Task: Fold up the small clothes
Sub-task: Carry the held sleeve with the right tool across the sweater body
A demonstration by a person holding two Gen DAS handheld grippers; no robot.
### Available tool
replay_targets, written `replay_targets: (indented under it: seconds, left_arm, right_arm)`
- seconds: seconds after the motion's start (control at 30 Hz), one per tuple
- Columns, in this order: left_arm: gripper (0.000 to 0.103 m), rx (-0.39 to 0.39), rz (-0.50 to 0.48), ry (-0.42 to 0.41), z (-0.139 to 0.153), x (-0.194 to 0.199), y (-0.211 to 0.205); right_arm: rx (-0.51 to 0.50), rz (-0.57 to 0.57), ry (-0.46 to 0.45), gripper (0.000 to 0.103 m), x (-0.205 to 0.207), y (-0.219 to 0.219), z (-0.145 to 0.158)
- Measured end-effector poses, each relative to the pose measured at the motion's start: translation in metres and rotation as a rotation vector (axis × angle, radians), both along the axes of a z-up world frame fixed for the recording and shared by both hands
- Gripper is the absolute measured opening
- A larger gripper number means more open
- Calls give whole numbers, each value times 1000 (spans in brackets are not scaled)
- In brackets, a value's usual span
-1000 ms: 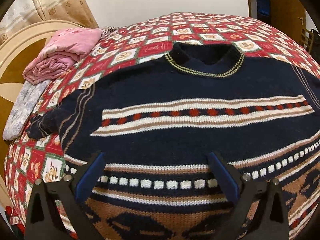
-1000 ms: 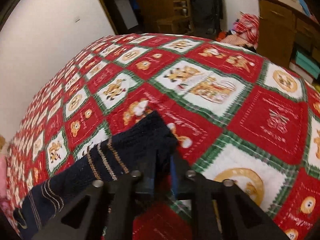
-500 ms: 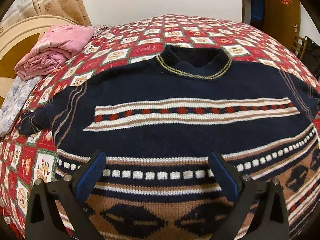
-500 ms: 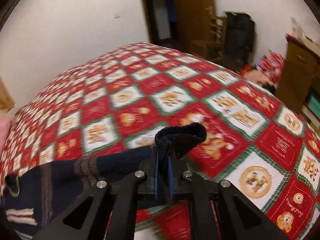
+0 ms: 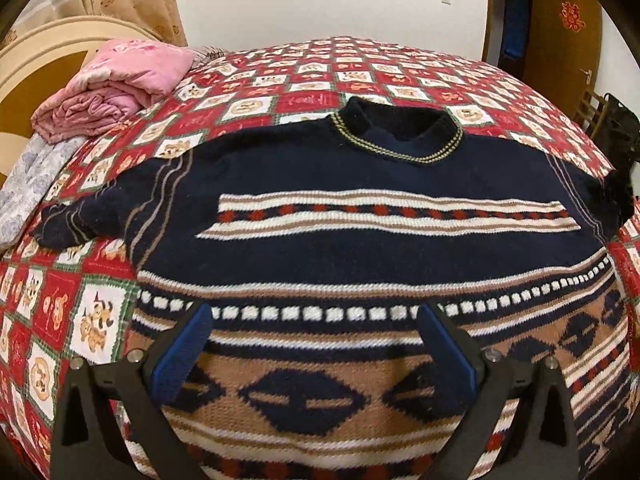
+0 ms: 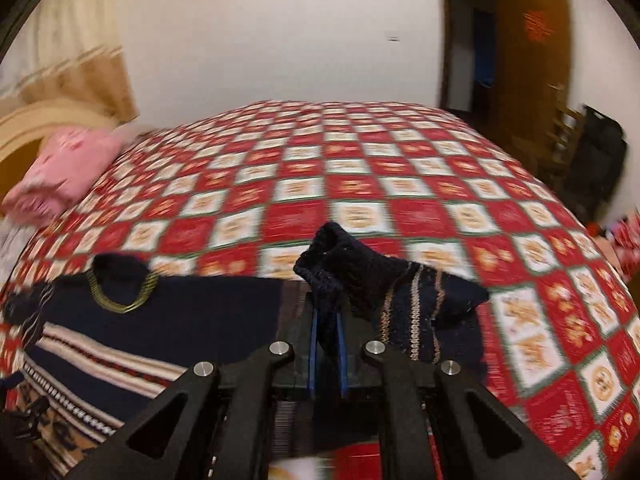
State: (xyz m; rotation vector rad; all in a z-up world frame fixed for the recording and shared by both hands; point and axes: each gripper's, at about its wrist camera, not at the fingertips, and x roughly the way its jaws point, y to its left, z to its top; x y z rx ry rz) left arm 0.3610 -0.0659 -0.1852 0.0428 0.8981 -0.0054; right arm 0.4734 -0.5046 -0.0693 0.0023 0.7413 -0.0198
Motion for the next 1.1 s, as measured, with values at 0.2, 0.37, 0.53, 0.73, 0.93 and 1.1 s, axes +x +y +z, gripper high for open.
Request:
replay_targets:
  seconds: [0.2,0.37,0.53,0.73,0.93,1.1]
  left_arm:
    - [103,-17,11,9,-3,-2,14]
    - [103,-14,24,8,-3,-5,23]
    - [103,-17,19,24,-5,-3,21]
    - [103,-44,-29,47,-3,1,3]
    - [100,-108,-95,100,-2,19,-34]
    - [92,-147,-138,135,1,45,-79]
  right_arm:
    - [11,130,56,8,6,77,-29]
    - [23,207,107,7,10,129,-64]
    - [45,283,195,10,16,164,-97]
    - [191,307,173,45,-15,115,-87]
    - [161,63,-18,53,-63,2,-60]
    - [148,-158,-121,55,-88,-61,-60]
